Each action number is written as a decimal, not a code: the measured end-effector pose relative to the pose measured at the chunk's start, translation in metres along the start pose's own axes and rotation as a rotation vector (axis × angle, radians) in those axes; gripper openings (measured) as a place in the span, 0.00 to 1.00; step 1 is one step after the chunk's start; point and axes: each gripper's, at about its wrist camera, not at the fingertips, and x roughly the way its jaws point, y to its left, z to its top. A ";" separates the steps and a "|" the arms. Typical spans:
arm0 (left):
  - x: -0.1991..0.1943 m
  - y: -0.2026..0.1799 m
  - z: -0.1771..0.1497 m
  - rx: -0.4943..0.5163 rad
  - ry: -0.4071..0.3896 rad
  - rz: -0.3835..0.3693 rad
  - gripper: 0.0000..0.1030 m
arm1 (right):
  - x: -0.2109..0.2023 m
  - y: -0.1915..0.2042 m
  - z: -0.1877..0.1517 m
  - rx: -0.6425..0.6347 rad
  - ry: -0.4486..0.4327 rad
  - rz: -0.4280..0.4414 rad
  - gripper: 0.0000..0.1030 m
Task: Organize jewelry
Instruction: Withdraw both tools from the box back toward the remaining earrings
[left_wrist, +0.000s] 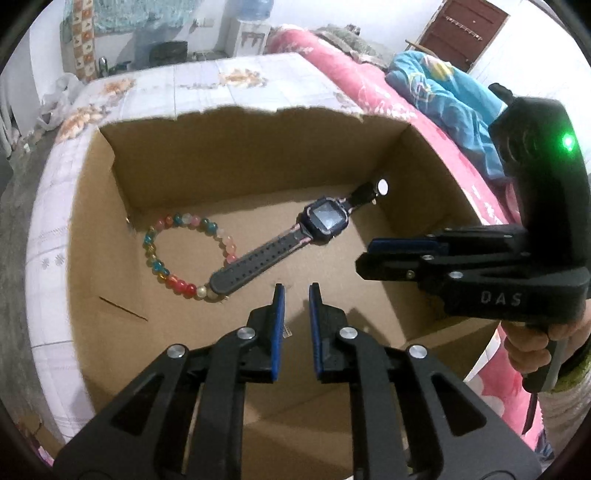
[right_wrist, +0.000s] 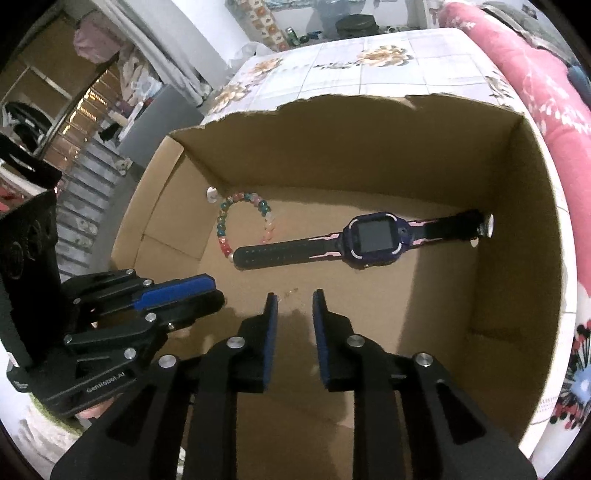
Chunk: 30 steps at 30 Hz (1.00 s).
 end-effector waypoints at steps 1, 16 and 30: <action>-0.002 0.000 0.000 0.000 -0.010 0.002 0.12 | 0.000 0.000 0.000 0.003 -0.007 0.001 0.22; -0.087 -0.037 -0.071 0.158 -0.248 0.030 0.12 | -0.109 0.003 -0.094 -0.022 -0.283 0.136 0.22; -0.034 -0.083 -0.150 0.209 -0.100 0.063 0.14 | -0.076 -0.022 -0.187 0.112 -0.227 0.141 0.22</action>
